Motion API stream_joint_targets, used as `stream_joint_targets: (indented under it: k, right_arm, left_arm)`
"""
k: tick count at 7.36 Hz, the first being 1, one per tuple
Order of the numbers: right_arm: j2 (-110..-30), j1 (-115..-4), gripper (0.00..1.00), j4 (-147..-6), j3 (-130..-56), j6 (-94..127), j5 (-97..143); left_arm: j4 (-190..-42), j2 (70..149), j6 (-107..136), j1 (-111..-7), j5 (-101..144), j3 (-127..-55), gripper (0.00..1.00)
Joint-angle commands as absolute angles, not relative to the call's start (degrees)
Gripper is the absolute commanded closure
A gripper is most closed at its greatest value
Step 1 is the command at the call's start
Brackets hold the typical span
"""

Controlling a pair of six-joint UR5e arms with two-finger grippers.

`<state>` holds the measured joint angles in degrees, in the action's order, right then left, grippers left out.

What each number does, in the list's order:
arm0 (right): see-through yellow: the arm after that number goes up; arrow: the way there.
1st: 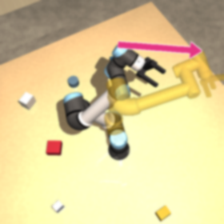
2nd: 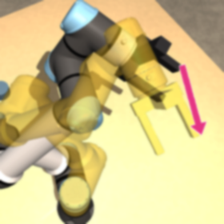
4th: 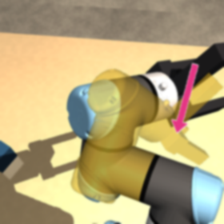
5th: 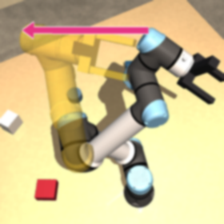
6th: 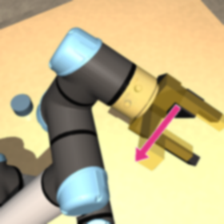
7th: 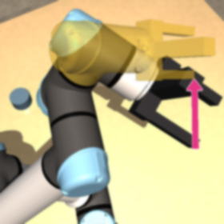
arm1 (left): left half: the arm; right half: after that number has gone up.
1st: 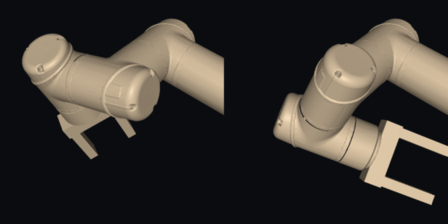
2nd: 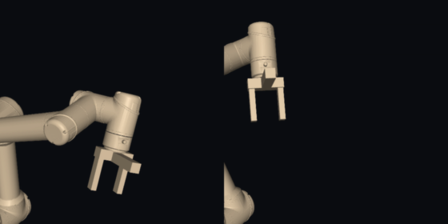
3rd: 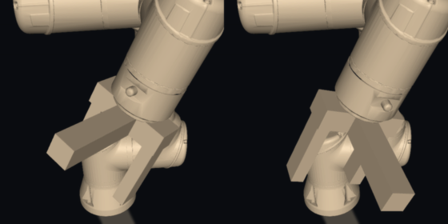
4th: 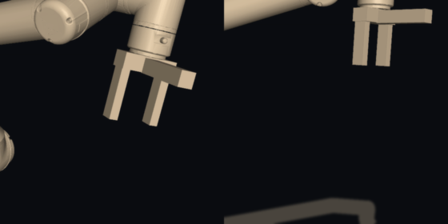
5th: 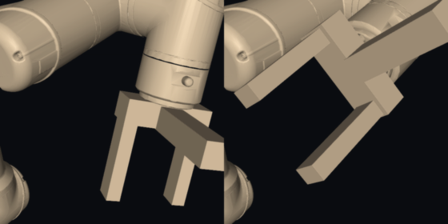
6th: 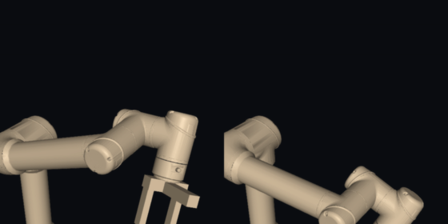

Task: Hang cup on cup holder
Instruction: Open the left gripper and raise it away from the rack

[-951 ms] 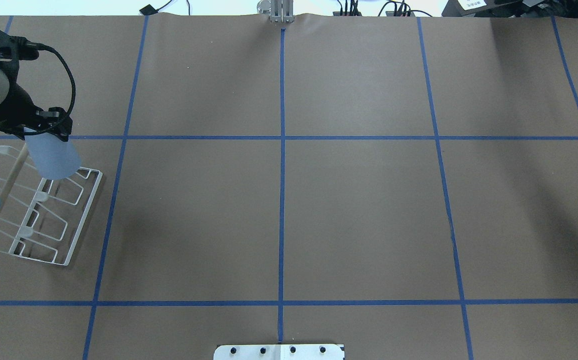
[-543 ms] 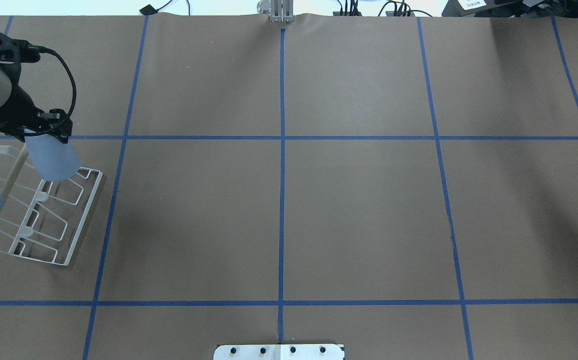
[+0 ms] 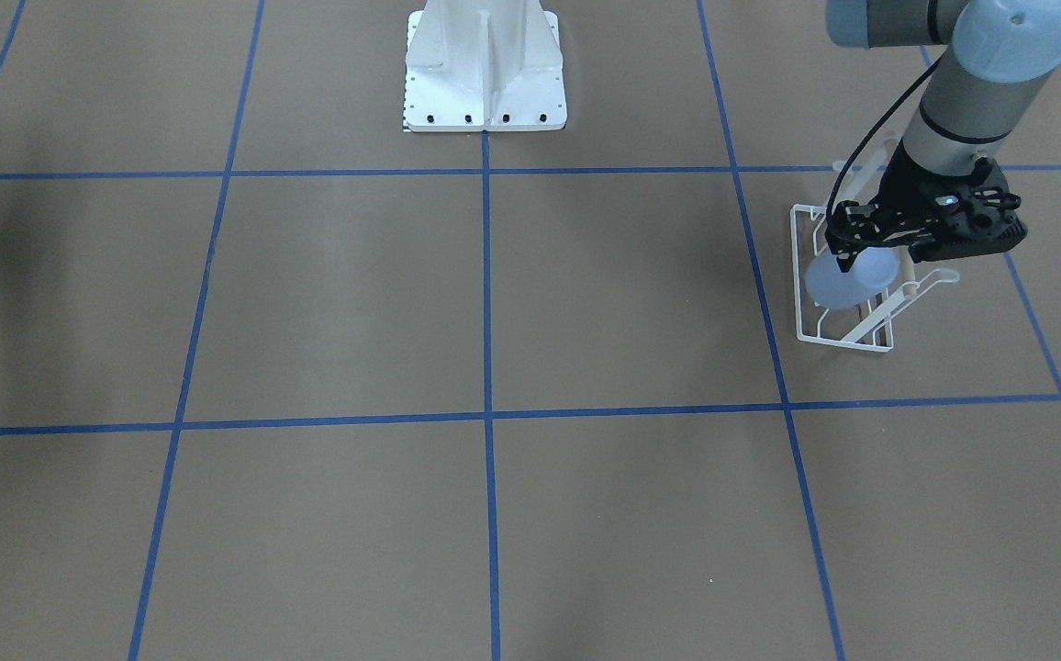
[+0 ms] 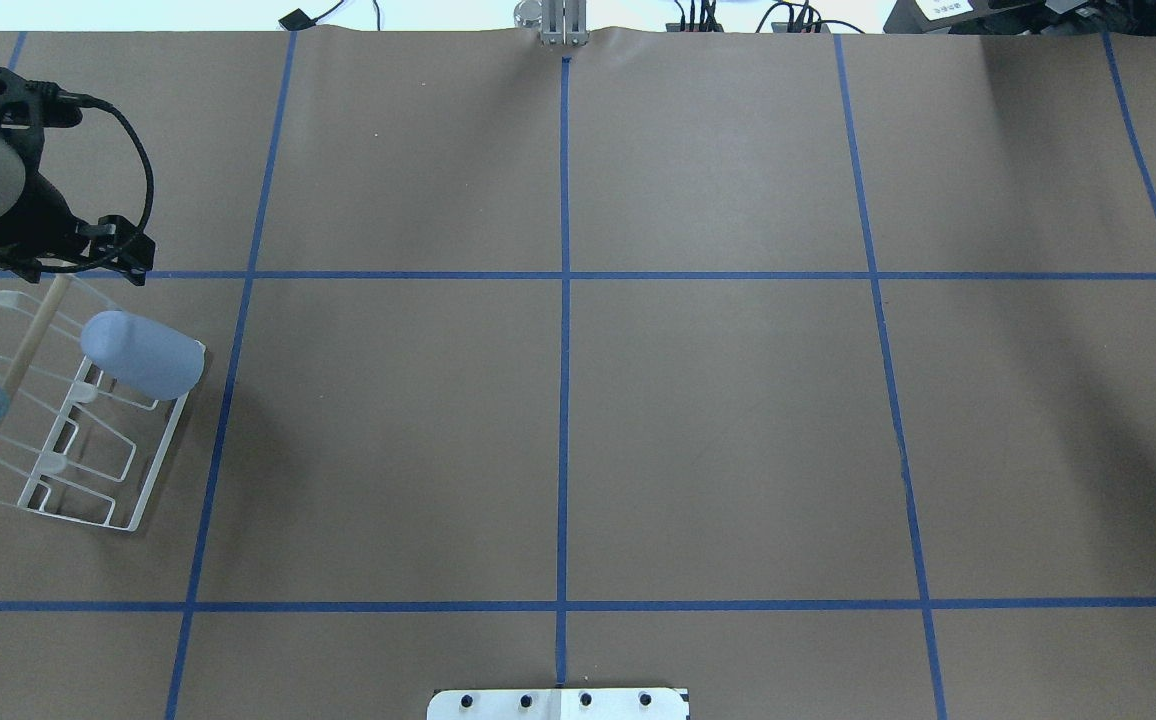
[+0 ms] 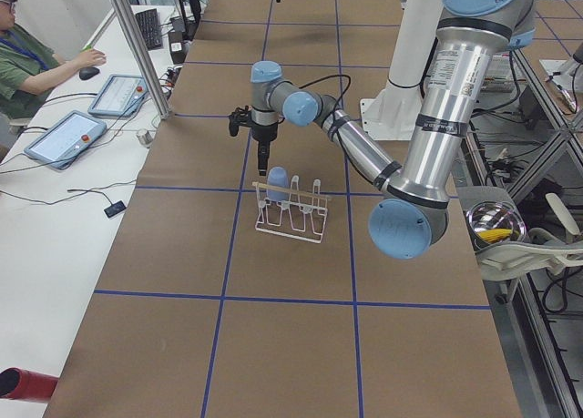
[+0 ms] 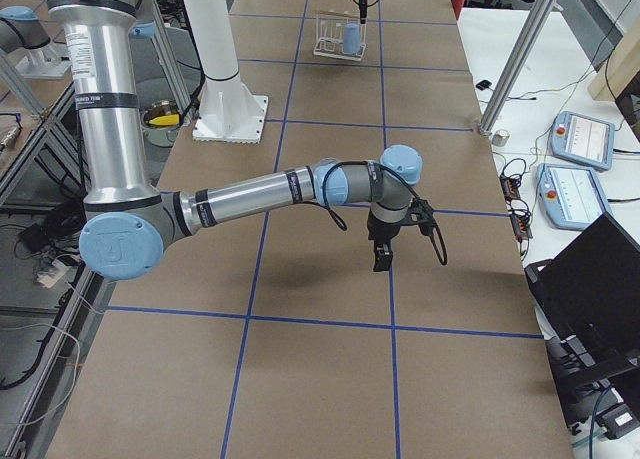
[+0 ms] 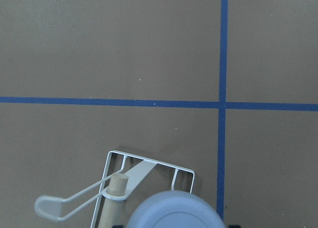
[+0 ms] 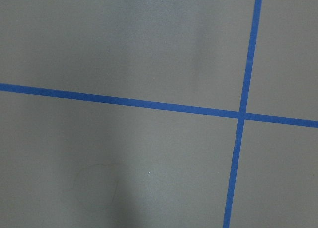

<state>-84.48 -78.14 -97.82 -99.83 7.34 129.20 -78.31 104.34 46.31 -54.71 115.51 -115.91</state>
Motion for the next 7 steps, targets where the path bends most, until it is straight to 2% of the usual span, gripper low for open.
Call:
stream_joint_targets:
  k: [1,4,7]
  right_arm:
    - [-84.72,-78.66,0.0,-97.74,-99.84,7.29,129.29]
    - [-85.17,-79.63,0.0,-97.65,-99.76,7.29,129.29]
    - [-85.87,-81.64,0.0,-97.65,-99.15,7.38,129.46]
  left_arm:
    - [-78.05,104.24,46.14,-54.76,117.32,-117.67,0.01]
    - [-77.43,104.07,30.93,-63.07,118.21,-118.04,0.01]
    - [-78.3,96.8,11.14,-77.91,125.31,-114.37,0.01]
